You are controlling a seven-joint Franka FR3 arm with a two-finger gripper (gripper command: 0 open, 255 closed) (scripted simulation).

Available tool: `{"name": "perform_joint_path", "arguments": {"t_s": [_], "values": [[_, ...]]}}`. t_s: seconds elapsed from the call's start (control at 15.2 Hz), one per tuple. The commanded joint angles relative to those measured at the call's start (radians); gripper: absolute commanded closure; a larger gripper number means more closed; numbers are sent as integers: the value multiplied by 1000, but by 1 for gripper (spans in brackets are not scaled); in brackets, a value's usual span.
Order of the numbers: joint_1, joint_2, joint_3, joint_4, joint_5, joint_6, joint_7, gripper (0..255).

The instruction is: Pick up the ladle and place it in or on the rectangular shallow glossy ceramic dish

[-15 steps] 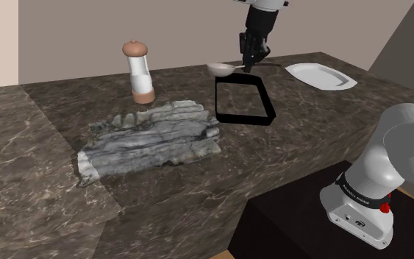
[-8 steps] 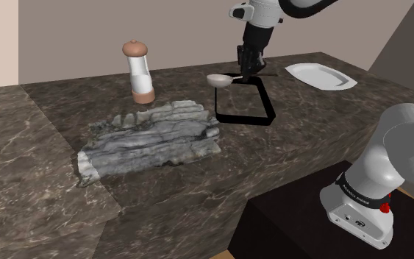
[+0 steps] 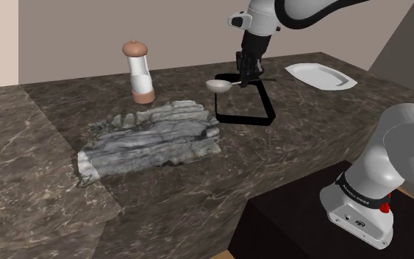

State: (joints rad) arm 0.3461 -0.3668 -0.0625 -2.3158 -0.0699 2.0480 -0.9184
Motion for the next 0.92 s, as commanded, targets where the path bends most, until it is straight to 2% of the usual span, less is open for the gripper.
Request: {"name": "perform_joint_path", "arguments": {"t_s": [0.0,0.13,0.2,0.53,0.79,0.86], "values": [[0,0,0,-1,0,1,0,255],[0,0,0,-1,0,1,0,255],[0,0,0,-1,0,1,0,0],[0,0,0,-1,0,1,0,0],[2,-32,6,98,3,-130,-1,0],[2,-32,6,98,3,-130,-1,0]]}}
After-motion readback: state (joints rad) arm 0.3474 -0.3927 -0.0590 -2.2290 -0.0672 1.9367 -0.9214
